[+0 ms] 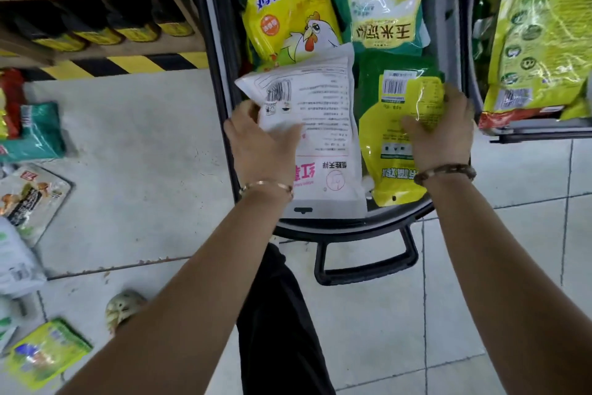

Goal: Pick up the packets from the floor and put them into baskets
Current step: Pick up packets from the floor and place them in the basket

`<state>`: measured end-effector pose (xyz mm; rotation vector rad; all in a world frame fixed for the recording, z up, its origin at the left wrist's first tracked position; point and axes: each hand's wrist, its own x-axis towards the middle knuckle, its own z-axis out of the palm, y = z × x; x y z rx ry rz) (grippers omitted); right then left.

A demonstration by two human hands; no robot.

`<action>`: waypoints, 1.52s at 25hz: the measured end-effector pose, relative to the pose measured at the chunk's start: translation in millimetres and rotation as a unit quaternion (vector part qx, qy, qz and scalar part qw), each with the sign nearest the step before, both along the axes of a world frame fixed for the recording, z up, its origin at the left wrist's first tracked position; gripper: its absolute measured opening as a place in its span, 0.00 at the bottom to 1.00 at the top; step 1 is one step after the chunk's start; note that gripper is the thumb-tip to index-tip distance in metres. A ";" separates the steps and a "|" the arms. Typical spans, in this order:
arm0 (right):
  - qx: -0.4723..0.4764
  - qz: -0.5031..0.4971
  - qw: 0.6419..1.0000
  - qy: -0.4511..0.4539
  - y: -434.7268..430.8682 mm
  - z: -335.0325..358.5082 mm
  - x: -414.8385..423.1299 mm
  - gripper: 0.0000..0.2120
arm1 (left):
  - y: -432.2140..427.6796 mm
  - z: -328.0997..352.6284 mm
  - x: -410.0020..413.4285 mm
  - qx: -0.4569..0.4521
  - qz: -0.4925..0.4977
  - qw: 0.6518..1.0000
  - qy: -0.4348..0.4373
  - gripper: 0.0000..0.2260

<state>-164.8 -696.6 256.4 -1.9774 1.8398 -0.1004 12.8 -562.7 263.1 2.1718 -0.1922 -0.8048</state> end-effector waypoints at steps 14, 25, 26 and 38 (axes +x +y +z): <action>-0.038 0.155 0.981 0.106 53.9 -34.4 11.5 0.32 | -12.4 -33.1 -30.9 0.105 -0.406 0.833 -0.360 0.31; -0.028 0.174 0.974 0.141 59.0 -40.4 14.8 0.33 | -9.0 -40.4 -31.0 0.092 -0.420 0.818 -0.382 0.31; -0.006 0.176 0.974 0.144 56.5 -36.6 15.8 0.33 | -10.5 -38.1 -29.7 0.102 -0.424 0.821 -0.369 0.31; -0.002 0.245 0.969 0.034 83.2 54.7 97.3 0.30 | 59.2 28.4 44.0 0.067 -0.278 0.943 -0.170 0.23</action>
